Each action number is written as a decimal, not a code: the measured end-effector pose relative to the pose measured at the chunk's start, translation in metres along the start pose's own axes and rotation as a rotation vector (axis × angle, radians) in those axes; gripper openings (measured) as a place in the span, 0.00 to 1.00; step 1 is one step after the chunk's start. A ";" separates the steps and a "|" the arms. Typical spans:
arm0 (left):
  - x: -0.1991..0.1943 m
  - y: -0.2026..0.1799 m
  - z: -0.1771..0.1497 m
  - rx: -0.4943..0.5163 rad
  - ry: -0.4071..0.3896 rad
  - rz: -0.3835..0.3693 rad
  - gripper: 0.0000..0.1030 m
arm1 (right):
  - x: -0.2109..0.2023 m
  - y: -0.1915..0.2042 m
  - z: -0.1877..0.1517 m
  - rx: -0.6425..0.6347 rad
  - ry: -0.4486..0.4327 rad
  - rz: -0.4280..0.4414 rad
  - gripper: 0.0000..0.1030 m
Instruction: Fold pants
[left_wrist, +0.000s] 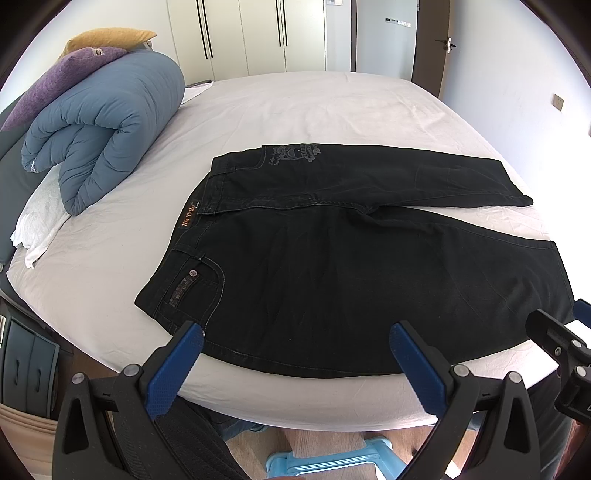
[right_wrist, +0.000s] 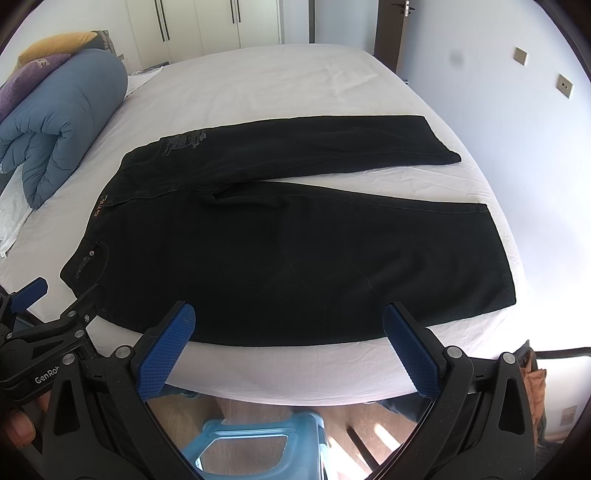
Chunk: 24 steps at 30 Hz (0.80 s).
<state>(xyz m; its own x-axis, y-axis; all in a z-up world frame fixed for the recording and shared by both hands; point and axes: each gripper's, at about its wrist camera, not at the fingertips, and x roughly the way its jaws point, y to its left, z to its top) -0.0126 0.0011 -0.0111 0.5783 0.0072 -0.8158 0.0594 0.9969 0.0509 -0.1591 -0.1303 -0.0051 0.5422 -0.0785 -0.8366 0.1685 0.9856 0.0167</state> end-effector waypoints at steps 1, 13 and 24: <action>0.000 0.000 -0.001 0.001 0.000 0.000 1.00 | 0.000 0.000 0.000 0.000 0.000 0.001 1.00; 0.009 0.000 0.007 0.003 0.013 -0.031 1.00 | 0.006 0.002 0.004 -0.016 0.010 0.018 1.00; 0.052 0.022 0.080 0.078 -0.009 -0.165 1.00 | 0.008 -0.012 0.053 -0.145 -0.133 0.212 1.00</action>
<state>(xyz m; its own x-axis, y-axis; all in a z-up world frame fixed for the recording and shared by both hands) 0.0841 0.0172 -0.0066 0.5625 -0.1570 -0.8118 0.2170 0.9754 -0.0382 -0.1133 -0.1503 0.0168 0.6577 0.1222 -0.7433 -0.0744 0.9925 0.0973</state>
